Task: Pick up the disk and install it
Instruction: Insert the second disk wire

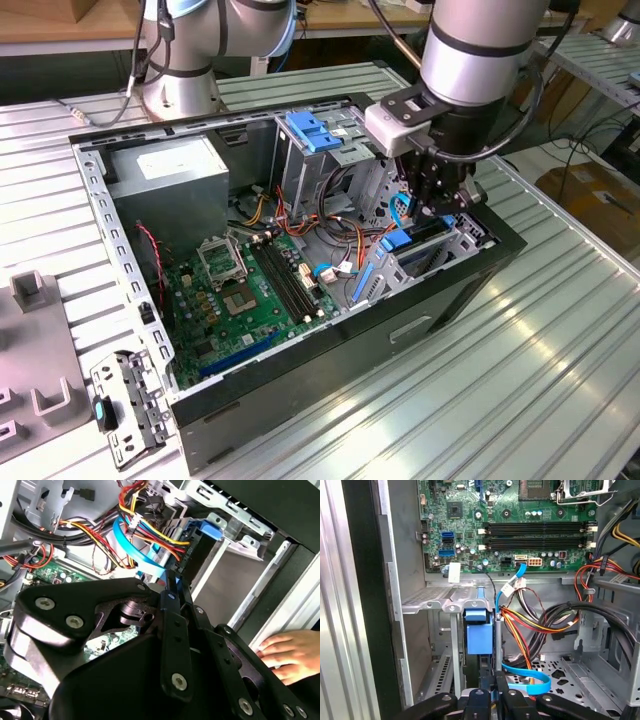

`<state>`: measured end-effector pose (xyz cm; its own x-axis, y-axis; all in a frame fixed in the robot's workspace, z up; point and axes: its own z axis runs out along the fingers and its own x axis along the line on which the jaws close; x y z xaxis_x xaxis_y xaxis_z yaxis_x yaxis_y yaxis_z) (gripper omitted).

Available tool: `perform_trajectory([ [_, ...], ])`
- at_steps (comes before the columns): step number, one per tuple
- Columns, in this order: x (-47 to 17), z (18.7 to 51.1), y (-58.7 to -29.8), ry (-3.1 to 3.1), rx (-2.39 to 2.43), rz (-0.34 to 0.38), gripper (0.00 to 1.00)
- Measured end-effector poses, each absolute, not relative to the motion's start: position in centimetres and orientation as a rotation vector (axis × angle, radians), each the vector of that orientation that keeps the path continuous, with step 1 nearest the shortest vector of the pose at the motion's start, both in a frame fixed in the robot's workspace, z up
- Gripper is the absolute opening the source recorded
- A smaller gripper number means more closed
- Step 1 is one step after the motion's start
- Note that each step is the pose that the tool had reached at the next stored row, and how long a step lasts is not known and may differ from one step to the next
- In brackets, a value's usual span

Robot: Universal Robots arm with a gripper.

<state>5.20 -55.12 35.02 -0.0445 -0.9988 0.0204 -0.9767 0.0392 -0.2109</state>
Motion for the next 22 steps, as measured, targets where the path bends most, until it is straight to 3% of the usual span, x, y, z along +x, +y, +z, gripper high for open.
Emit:
perform_trajectory([
  [17, 5.59, 34.38, -55.29, 2.163, -2.072, -0.246, 0.16],
  [22, 5.59, 34.59, -55.81, 2.151, -2.053, -0.206, 0.16],
])
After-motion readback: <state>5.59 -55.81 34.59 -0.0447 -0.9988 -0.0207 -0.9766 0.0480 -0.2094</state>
